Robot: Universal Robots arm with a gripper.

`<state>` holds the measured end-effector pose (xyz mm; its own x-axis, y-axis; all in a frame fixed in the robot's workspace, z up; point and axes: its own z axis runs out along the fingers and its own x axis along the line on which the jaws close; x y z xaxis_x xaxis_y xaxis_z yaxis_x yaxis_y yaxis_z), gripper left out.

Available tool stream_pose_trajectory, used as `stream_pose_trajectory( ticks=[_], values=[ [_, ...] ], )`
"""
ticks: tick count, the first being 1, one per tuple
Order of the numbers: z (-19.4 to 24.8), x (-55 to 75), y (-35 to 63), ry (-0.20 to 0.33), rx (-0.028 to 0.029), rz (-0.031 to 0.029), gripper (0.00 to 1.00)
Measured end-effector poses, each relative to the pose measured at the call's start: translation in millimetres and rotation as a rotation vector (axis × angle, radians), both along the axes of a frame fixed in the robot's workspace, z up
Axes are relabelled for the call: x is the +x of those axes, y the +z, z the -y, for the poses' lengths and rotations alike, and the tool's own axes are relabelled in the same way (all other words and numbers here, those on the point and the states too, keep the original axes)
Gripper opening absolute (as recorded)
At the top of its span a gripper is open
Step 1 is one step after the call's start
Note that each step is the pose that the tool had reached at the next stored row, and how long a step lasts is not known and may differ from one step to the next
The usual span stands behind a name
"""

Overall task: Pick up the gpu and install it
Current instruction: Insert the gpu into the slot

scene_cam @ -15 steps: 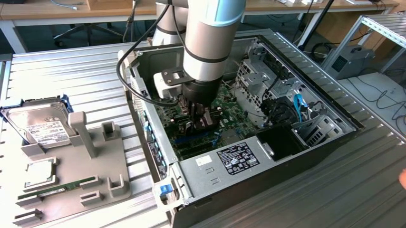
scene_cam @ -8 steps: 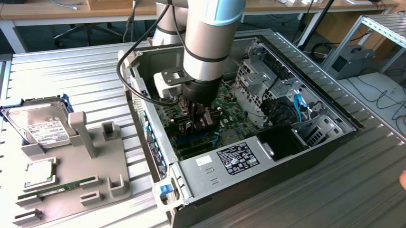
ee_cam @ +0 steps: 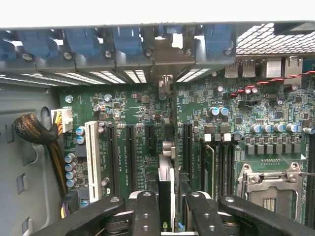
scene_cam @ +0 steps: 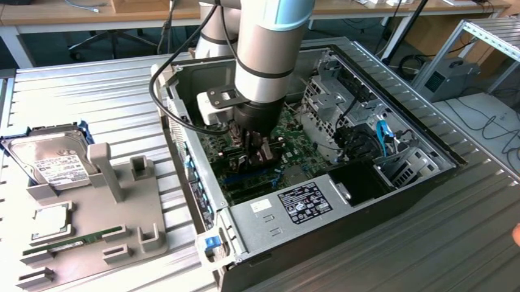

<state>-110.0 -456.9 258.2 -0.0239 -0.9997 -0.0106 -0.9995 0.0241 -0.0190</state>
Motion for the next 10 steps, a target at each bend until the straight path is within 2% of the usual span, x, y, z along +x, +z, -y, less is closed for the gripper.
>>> stream_pose_trajectory(
  ticks=[10],
  values=[
    [0.0,0.0,0.1,0.0,-0.0009,-0.0005,0.26]
  ],
)
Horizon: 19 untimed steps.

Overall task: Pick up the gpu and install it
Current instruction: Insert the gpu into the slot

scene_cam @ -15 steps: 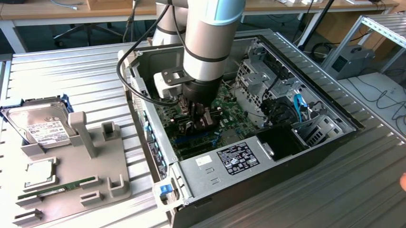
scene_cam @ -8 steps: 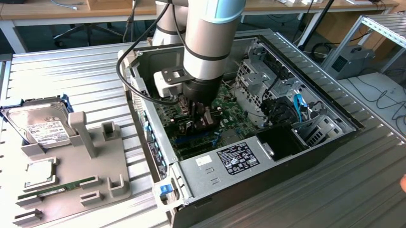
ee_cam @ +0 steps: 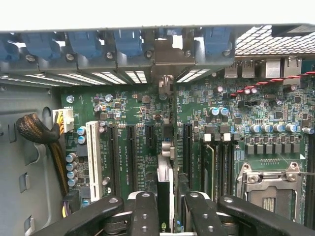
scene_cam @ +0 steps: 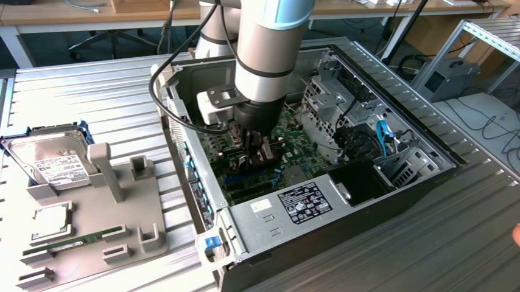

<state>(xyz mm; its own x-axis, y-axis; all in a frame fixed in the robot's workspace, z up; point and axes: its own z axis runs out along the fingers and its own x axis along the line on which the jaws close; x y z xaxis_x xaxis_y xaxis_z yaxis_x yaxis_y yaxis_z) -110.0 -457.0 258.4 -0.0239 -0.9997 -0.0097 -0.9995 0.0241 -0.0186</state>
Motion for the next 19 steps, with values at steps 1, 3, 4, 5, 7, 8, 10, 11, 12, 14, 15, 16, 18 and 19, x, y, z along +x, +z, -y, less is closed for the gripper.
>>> stream_pose_trajectory(
  ticks=[1,3,4,5,7,8,10,11,12,14,15,16,18,19],
  values=[
    [0.0,0.0,-0.2,0.0,-0.0006,0.0,0.26],
    [0.0,0.0,-0.5,0.0,-0.0028,0.0001,0.26],
    [0.0,0.0,-0.6,0.0,-0.0039,0.0,0.26],
    [0.0,0.0,-0.7,0.0,-0.0046,0.0,0.26],
    [0.0,0.0,-1.1,0.0,-0.0105,0.0002,0.26],
    [-0.1,0.0,-1.1,0.0,-0.0179,0.0002,0.26],
    [-0.3,0.1,-1.1,0.0,-0.0332,0.0003,0.26],
    [-0.4,0.1,-1.4,0.0,-0.0376,0.0008,0.26],
    [-0.5,0.1,-1.6,0.0,-0.0415,0.0008,0.26],
    [-0.8,0.1,-1.1,0.0,-0.0443,0.0003,0.26],
    [-0.8,0.1,-1.0,0.0,-0.0445,0.0002,0.26],
    [-0.8,0.1,-1.1,0.0,-0.0445,0.0002,0.26],
    [-0.8,0.0,-0.8,0.0,-0.0444,0.0002,0.26],
    [-0.8,0.0,-0.2,0.0,-0.0446,0.0001,0.26]
  ],
)
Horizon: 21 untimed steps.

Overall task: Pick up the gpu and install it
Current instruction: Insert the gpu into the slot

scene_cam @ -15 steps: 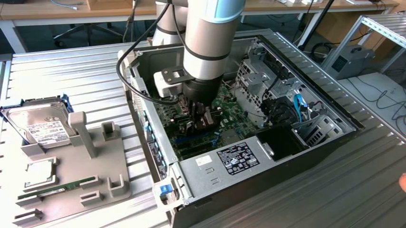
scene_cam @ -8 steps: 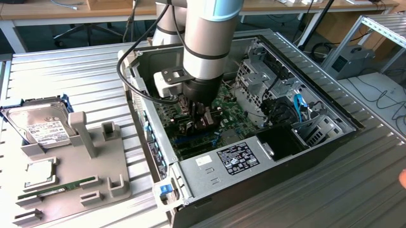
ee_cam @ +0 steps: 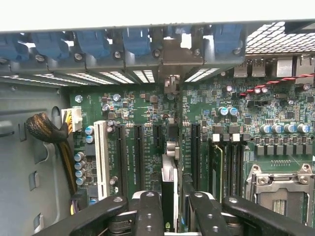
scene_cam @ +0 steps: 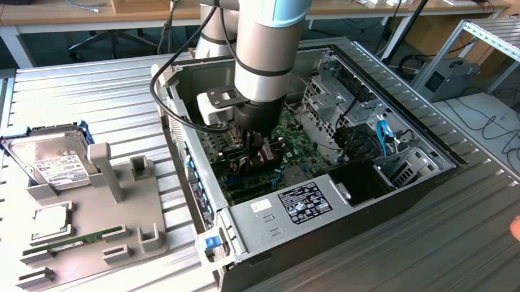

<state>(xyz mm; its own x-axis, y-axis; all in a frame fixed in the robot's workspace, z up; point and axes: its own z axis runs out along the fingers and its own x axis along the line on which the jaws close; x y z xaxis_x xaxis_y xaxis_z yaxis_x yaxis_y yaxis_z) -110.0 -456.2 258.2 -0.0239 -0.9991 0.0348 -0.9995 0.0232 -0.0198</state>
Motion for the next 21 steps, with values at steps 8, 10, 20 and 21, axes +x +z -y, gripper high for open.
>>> stream_pose_trajectory(
  ticks=[8,10,20,21],
  values=[
    [0.0,0.0,4.9,0.0,0.003,0.0001,0.26],
    [0.0,0.0,4.9,0.002,0.0103,0.0,0.26],
    [-0.5,0.0,4.8,0.033,0.027,-0.0002,0.26],
    [-0.5,0.0,4.8,0.037,0.027,-0.0003,0.26]
  ],
)
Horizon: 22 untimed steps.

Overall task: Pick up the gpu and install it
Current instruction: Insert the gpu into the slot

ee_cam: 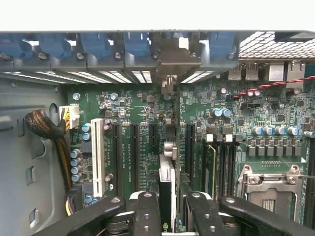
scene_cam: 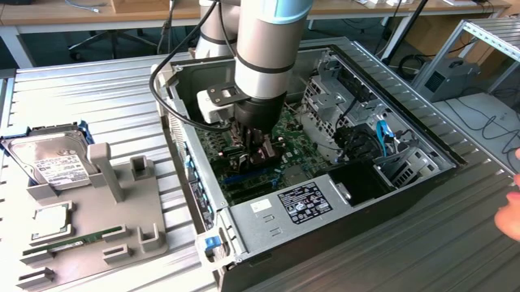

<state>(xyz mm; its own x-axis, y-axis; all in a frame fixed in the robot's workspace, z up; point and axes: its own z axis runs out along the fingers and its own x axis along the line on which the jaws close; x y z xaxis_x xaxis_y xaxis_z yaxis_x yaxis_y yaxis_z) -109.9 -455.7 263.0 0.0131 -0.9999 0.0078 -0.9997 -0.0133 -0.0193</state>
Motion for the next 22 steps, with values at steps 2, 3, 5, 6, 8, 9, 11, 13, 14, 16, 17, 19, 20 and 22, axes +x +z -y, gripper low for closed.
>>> stream_pose_trajectory(
  ticks=[2,3,5,6,8,9,11,13,14,16,17,19,20,22],
  values=[
    [0.0,0.0,0.0,0.0,0.0005,0.0,0.26],
    [0.1,0.0,-0.1,0.0,0.0022,-0.0001,0.26],
    [0.0,0.0,-0.6,0.0,0.0087,-0.0001,0.26],
    [-0.1,0.0,-0.8,0.0,0.013,-0.0001,0.26],
    [-0.1,0.0,-1.1,0.0,0.0174,0.0,0.26],
    [-0.1,0.0,-1.2,0.0,0.0175,0.0,0.26],
    [-0.1,0.0,-1.4,0.0,0.0174,-0.0001,0.26],
    [0.0,0.0,-1.7,0.0,0.0174,-0.0001,0.26],
    [-0.1,0.0,-1.8,0.0,0.0175,-0.0001,0.26],
    [-0.1,0.0,-1.8,0.0,0.0171,-0.0002,0.26],
    [-0.2,0.0,-2.0,0.0,0.0012,0.0,0.26],
    [-0.4,0.0,-3.9,0.002,0.0109,-0.0004,0.26],
    [-0.5,0.0,-3.9,0.004,0.0205,-0.0004,0.26],
    [-0.4,0.0,-4.6,0.004,0.0213,-0.0006,0.26]
  ],
)
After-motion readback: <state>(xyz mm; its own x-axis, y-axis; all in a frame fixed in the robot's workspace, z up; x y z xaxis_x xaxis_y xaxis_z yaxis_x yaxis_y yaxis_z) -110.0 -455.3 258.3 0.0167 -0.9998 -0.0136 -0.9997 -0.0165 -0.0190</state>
